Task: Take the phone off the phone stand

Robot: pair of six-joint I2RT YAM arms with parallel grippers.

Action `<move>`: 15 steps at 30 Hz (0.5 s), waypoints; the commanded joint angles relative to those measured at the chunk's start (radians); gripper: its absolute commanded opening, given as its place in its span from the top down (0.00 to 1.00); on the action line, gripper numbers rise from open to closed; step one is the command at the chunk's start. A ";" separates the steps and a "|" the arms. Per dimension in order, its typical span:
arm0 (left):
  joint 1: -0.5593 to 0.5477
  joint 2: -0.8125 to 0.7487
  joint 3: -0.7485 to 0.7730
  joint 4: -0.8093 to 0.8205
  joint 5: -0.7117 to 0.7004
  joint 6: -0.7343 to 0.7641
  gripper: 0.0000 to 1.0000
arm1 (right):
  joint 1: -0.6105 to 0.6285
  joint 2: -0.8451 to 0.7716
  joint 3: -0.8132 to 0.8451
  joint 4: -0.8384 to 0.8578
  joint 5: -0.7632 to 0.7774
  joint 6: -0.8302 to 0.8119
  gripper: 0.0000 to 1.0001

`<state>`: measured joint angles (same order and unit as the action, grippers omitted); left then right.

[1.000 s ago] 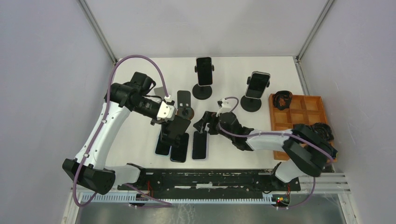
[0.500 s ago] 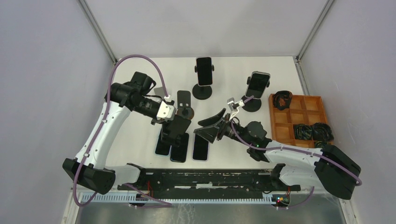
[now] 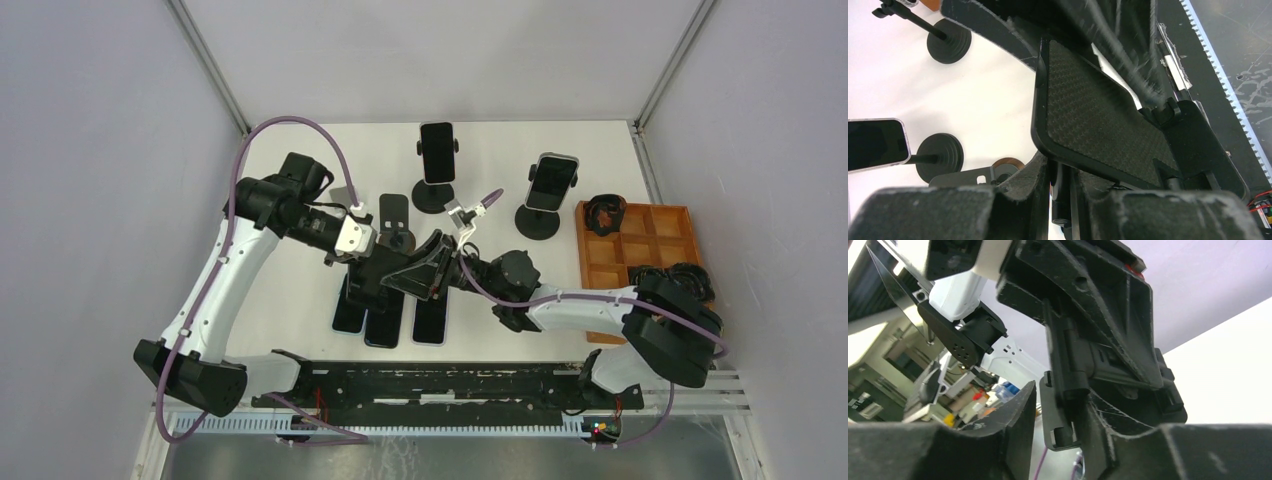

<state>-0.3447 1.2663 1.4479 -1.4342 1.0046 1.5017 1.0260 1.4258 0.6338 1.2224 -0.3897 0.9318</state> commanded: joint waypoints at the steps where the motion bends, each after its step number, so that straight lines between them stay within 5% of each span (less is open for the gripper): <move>1: -0.003 -0.012 0.007 0.023 0.039 0.048 0.98 | 0.007 0.033 0.058 0.171 -0.058 0.083 0.69; 4: -0.003 -0.010 0.000 0.037 0.015 0.058 0.98 | 0.004 0.039 0.052 0.181 -0.087 0.099 0.85; 9: -0.004 -0.002 -0.013 0.080 -0.004 0.050 0.95 | -0.012 0.020 0.017 0.173 -0.134 0.104 0.96; 14: -0.003 0.005 -0.019 0.124 -0.011 -0.002 0.40 | -0.088 -0.016 -0.057 0.153 -0.186 0.088 1.00; 15: -0.003 0.007 -0.021 0.130 -0.016 -0.009 0.17 | -0.120 -0.033 -0.082 0.123 -0.200 0.055 1.00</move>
<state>-0.3492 1.2671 1.4311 -1.3842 1.0084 1.5032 0.9672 1.4597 0.6075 1.2953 -0.5014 1.0077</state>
